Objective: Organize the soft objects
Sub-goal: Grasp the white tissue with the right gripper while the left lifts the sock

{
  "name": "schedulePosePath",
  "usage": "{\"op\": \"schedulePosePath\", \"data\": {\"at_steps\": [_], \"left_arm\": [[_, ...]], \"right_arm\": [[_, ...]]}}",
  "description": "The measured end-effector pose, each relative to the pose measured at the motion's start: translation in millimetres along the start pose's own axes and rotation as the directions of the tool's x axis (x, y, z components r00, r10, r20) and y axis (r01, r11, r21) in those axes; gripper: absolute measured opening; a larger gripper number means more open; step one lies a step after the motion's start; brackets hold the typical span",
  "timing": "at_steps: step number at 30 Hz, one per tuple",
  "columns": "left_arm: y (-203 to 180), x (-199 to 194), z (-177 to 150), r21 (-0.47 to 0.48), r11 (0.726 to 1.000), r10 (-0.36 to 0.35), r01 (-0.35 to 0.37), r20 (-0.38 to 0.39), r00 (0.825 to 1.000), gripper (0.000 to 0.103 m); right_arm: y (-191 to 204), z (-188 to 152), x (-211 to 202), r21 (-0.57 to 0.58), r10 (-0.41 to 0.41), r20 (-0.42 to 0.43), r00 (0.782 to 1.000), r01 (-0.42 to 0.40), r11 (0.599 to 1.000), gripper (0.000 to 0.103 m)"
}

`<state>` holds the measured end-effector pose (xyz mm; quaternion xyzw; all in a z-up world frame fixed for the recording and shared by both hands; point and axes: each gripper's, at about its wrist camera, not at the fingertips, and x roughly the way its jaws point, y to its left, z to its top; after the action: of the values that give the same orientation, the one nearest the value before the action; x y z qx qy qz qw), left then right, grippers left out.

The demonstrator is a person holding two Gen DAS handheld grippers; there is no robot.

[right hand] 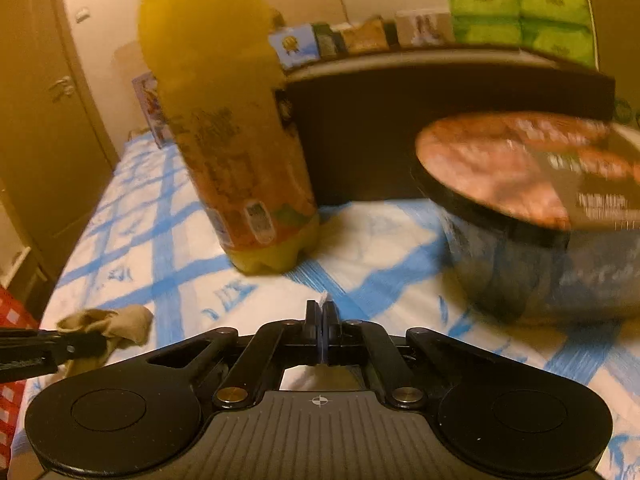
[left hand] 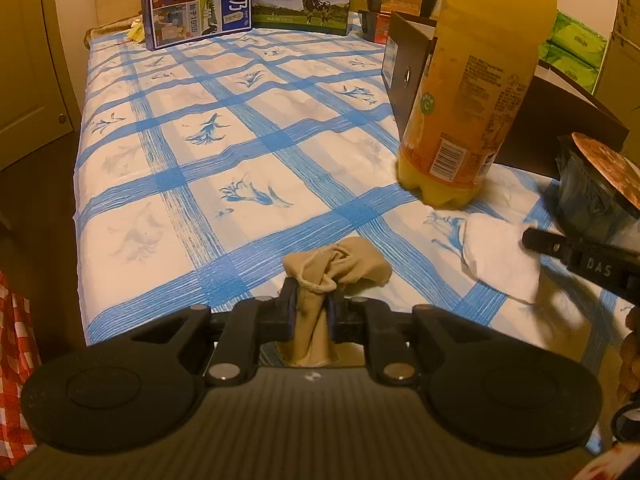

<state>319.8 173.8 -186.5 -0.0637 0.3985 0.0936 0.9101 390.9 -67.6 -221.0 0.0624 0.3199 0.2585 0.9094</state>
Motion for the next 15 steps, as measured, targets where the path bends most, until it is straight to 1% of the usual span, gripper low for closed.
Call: {"op": "schedulePosePath", "data": {"at_steps": [2,4,9,11,12,13,14,15], "left_arm": [[-0.4,0.1,0.0,0.003,1.0,0.0,0.0,0.0,1.0,0.014],[-1.6,0.1,-0.5,0.006,1.0,0.002,-0.002,0.001,1.0,0.014],[-2.7,-0.1,-1.3,0.012,1.0,0.001,-0.001,0.001,1.0,0.014],[-1.9,0.2,-1.1,0.009,1.0,-0.002,0.002,0.001,1.0,0.014],[-1.8,0.3,-1.0,0.007,1.0,-0.004,0.004,0.0,1.0,0.014],[-1.8,0.4,-1.1,0.009,1.0,-0.004,0.004,0.001,1.0,0.014],[-1.6,0.4,-1.2,0.009,1.0,-0.003,0.003,0.001,1.0,0.014],[-1.7,0.4,-1.2,0.009,1.0,-0.003,0.003,0.001,1.0,0.014]], "right_arm": [[8.9,1.7,-3.7,-0.049,0.015,0.021,1.0,-0.014,0.999,0.001],[18.6,2.4,-4.3,-0.085,0.043,0.02,0.999,-0.041,0.995,0.001],[40.1,-5.2,3.6,-0.146,0.089,-0.041,0.995,-0.094,0.985,0.001],[45.2,-7.8,11.2,-0.146,0.089,-0.088,0.992,-0.102,0.984,0.008],[46.8,-8.7,12.2,-0.146,0.09,-0.091,0.992,-0.102,0.984,0.019],[48.6,-9.0,11.4,-0.146,0.098,-0.084,0.992,-0.109,0.983,0.041],[50.0,-8.9,11.7,-0.143,0.108,-0.086,0.99,-0.12,0.982,0.054],[51.0,-8.7,11.7,-0.138,0.116,-0.087,0.989,-0.128,0.982,0.07]]}}
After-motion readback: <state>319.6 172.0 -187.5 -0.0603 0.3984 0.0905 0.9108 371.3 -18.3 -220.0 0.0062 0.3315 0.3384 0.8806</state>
